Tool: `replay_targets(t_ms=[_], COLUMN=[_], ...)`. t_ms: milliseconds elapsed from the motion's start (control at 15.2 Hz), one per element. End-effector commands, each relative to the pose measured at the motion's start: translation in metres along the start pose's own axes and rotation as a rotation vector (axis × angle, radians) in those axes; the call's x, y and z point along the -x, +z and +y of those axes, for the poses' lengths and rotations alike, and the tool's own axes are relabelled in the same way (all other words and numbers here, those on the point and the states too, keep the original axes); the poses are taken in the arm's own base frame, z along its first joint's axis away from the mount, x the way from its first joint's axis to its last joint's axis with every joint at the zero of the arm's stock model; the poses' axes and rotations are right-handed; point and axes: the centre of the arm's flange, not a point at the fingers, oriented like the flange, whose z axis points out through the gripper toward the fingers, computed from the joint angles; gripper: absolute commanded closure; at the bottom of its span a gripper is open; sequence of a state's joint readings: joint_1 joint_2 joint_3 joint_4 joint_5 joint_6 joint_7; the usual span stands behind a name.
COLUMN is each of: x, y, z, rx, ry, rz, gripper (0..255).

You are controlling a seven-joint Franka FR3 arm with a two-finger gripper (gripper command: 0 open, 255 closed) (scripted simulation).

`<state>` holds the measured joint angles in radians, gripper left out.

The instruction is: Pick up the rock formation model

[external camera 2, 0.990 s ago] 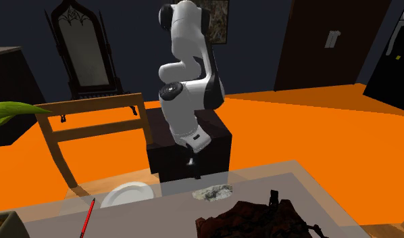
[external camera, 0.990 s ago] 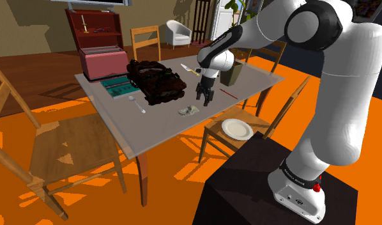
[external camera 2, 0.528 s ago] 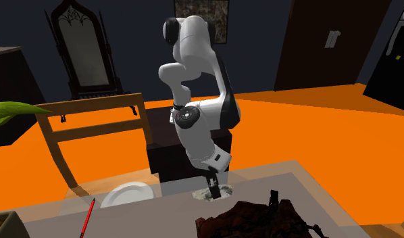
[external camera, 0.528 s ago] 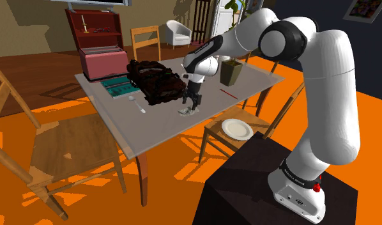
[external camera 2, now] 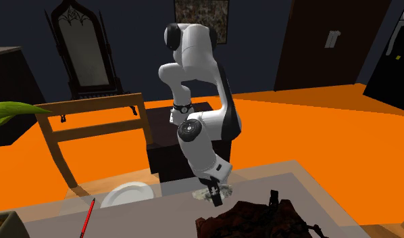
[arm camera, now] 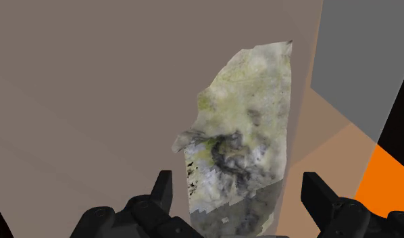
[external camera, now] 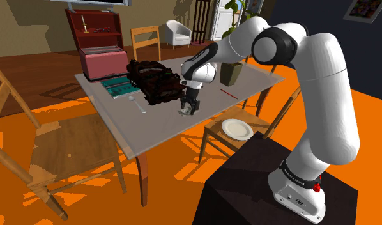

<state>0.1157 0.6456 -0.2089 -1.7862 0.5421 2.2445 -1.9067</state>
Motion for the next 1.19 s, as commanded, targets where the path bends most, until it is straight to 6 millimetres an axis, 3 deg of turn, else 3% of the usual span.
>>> replay_targets(t_ms=[0,594,1122], x=[0.001,0.001,-0.011], y=[0.002,0.002,-0.039], z=[0.0,0.0,-0.004], rx=[0.001,0.001,0.001], ry=[0.0,0.0,0.0], rz=[0.0,0.0,0.0], gripper=[255,255,255])
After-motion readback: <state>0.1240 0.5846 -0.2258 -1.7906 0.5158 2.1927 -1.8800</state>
